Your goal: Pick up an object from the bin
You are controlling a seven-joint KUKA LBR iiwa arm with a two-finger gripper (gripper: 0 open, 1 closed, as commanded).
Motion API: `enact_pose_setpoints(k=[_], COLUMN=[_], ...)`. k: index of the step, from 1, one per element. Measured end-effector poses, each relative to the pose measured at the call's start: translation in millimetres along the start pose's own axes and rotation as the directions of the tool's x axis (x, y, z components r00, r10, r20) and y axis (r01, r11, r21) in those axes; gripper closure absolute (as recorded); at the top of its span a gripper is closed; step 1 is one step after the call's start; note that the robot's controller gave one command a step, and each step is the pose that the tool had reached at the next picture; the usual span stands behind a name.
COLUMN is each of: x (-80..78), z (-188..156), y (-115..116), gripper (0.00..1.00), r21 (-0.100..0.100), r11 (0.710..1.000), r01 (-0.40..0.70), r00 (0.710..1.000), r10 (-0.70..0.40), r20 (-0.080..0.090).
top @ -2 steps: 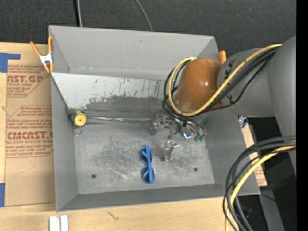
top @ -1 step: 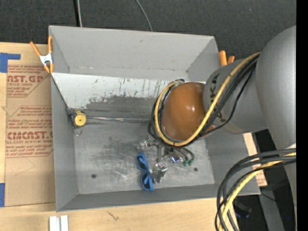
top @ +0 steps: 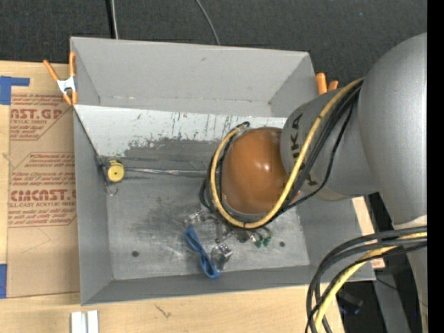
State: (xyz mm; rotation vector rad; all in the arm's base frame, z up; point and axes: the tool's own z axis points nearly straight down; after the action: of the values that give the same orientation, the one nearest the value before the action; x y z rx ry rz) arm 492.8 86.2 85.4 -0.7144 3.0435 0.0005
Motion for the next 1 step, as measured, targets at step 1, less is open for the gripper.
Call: enact_pose_setpoints(k=[1], x=[3.9], z=[2.6], y=[0.8], gripper=[1.0], r21=[-0.004], r11=[1.0], r01=[-0.002], r00=[1.0], r10=[0.002], r20=[-0.014])
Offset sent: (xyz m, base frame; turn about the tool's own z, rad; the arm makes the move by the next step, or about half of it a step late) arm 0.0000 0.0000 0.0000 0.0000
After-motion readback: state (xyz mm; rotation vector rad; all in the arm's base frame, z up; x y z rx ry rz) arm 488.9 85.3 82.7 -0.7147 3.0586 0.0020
